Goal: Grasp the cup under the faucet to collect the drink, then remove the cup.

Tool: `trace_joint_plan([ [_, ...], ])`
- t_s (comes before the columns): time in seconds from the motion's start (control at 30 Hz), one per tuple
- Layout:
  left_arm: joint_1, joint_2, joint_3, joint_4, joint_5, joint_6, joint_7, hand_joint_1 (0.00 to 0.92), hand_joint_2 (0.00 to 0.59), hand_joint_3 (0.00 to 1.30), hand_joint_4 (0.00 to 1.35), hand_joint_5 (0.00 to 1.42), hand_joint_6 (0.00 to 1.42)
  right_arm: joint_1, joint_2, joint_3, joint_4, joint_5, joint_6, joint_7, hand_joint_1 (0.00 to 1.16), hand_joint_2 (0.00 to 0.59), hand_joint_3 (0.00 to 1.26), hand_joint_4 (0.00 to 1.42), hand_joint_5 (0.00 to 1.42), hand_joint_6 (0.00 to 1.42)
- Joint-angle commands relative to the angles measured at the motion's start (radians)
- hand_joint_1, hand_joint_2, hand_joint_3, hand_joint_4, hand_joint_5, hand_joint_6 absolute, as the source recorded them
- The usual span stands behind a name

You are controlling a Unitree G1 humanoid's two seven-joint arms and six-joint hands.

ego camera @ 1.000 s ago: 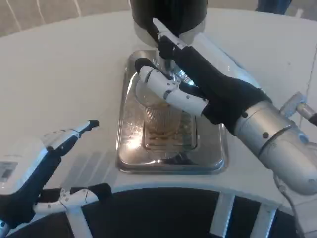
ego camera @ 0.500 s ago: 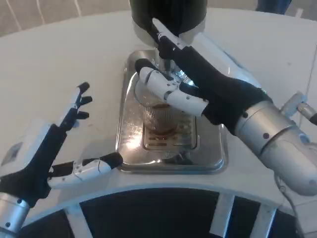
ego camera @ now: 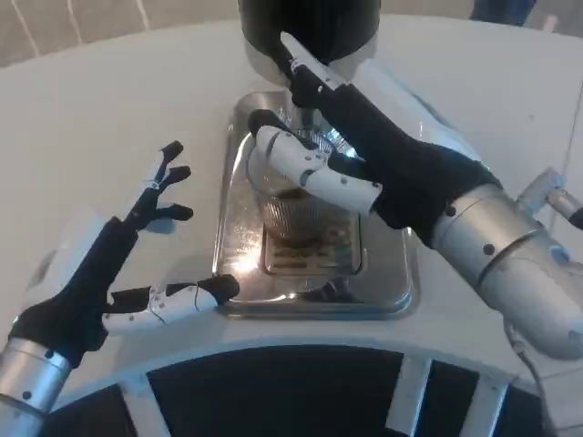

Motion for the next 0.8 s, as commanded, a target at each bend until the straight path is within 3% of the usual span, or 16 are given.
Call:
trace_joint_plan([
  [0.03, -0.037, -0.01, -0.022, 0.069, -0.002, -0.049, -0.02, 0.422, 0.039, 0.0, 0.0, 0.32, 0.35, 0.004, 0.015, 0.022, -0.009, 0.018, -0.027, 0.036, 0.16, 0.517, 0.0, 0.0, 0.0, 0.0],
  [0.37, -0.102, -0.023, -0.044, 0.163, 0.036, -0.069, 0.004, 0.428, 0.042, 0.0, 0.0, 0.3, 0.34, 0.004, 0.023, 0.02, -0.005, 0.019, -0.028, 0.037, 0.14, 0.517, 0.0, 0.0, 0.0, 0.0],
  [0.8, -0.204, -0.058, -0.05, 0.255, 0.053, -0.068, 0.037, 0.422, 0.039, 0.0, 0.0, 0.26, 0.22, 0.001, 0.03, 0.023, 0.007, 0.012, -0.027, 0.036, 0.09, 0.523, 0.0, 0.0, 0.0, 0.0],
])
